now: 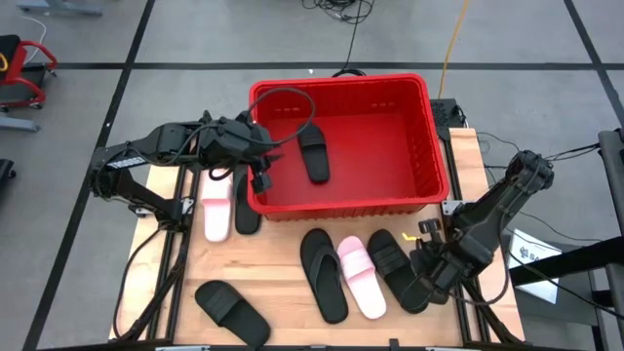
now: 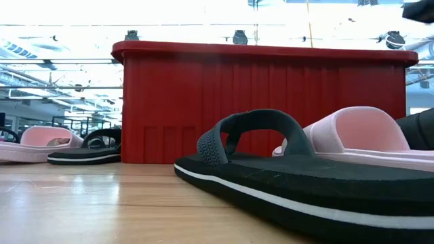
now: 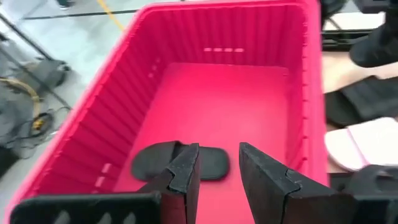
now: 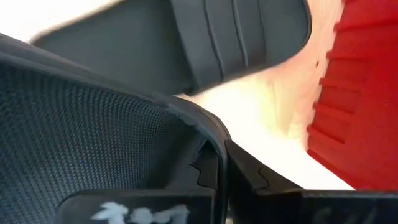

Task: Pick and place slides into bin
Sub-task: Put the right black slide into the red bin

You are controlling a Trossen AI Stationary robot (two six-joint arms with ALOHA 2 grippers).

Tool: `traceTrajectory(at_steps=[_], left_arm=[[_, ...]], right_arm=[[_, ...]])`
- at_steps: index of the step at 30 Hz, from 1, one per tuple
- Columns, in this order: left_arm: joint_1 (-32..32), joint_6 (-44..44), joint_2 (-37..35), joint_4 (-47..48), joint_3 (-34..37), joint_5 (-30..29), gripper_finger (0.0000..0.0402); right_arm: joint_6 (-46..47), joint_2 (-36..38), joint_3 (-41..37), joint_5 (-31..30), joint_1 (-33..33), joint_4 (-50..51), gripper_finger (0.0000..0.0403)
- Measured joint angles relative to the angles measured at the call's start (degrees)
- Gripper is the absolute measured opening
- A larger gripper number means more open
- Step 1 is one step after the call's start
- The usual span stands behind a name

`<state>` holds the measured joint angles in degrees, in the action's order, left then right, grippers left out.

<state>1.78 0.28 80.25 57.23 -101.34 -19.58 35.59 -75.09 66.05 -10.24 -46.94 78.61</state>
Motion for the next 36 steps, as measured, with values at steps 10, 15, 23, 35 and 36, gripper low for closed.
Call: traceTrajectory(at_steps=[10,15,23,35,36], left_arm=[[0.00,-3.91,0.00,0.00,0.00,5.17,0.0111],[0.02,-7.20,0.00,-0.02,0.00,6.27,0.0111],[0.16,-13.14,0.00,-0.37,0.00,16.81,0.0111],[0.17,-19.02,0.00,-1.24,0.00,18.15,0.0111],[0.17,-19.08,0.00,-1.91,0.00,18.19,0.0111]], right_arm=[[-7.72,0.02,10.88,-5.46,2.32,1.39,0.0001],[-14.77,0.04,15.12,-18.08,5.28,1.39,0.0001],[-35.16,0.04,17.50,-33.38,10.36,-5.39,0.0000],[-81.78,0.04,17.59,-49.09,19.49,-38.10,0.0000],[-84.97,0.04,17.59,-48.39,20.04,-40.57,0.0000]])
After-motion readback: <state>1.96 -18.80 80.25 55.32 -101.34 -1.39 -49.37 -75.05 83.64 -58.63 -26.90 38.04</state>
